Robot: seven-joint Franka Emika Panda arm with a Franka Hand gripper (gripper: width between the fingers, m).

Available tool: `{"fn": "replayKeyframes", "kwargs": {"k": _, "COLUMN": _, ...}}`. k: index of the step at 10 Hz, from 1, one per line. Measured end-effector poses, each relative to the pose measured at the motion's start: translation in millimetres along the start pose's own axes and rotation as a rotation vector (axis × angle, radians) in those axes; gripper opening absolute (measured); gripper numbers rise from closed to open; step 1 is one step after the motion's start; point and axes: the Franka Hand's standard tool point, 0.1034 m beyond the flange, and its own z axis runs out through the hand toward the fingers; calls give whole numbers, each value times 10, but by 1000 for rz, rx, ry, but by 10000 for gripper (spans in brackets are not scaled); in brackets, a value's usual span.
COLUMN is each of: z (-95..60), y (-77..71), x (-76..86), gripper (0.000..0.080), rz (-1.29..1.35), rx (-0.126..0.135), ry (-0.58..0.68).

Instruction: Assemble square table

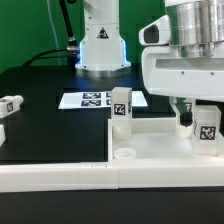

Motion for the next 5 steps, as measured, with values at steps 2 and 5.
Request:
{"fn": "replayKeyframes", "kwargs": {"k": 2, "z": -41, "y": -16, "x": 31, "gripper": 649, "rz": -363, "rx": -52, "ry": 34}}
{"fn": "replayKeyframes", "kwargs": {"k": 5, "z": -50, "y": -24, "x": 44, "gripper": 649, "rz": -571, "rx": -61, "ry": 35}}
